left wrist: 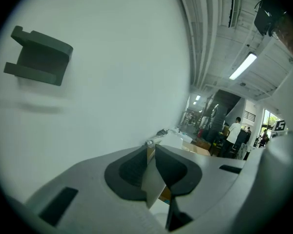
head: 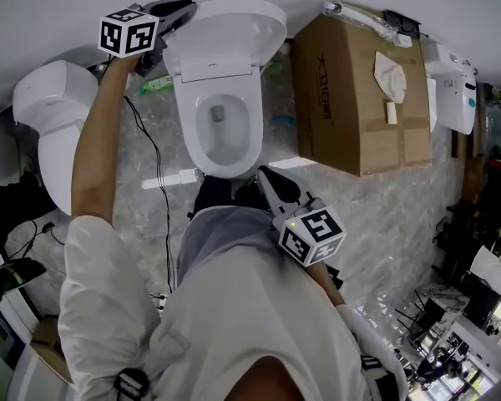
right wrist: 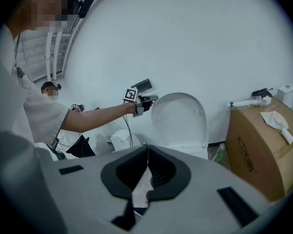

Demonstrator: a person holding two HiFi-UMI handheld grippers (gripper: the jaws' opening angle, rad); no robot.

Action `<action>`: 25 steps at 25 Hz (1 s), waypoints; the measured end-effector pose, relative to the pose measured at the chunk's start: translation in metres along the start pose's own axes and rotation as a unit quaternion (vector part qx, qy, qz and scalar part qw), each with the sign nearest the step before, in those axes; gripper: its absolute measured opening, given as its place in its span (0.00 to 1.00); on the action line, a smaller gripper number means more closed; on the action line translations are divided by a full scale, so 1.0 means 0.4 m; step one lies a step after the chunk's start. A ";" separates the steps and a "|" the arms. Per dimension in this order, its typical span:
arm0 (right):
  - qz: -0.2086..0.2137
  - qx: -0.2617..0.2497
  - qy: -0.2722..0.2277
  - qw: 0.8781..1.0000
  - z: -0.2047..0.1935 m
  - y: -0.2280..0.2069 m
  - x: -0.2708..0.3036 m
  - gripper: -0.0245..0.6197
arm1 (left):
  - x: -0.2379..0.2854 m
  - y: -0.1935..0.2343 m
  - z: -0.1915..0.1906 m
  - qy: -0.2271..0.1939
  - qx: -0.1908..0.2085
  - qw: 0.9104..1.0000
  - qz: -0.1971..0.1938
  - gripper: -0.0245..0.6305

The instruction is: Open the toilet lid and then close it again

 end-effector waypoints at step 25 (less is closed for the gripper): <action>0.041 -0.007 -0.008 0.999 -0.034 -0.005 -0.056 0.05 | -0.085 -0.194 -0.115 0.019 -0.025 0.999 0.029 0.13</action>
Point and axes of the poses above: the fingertips, and each gripper's own axes: x forward along the fingers, y to its left, z out of its top, the point moved 7 cm from there along -x, backward along the fingers, and after that the axes turned 2 degrees about -y, right-handed, at the moved point
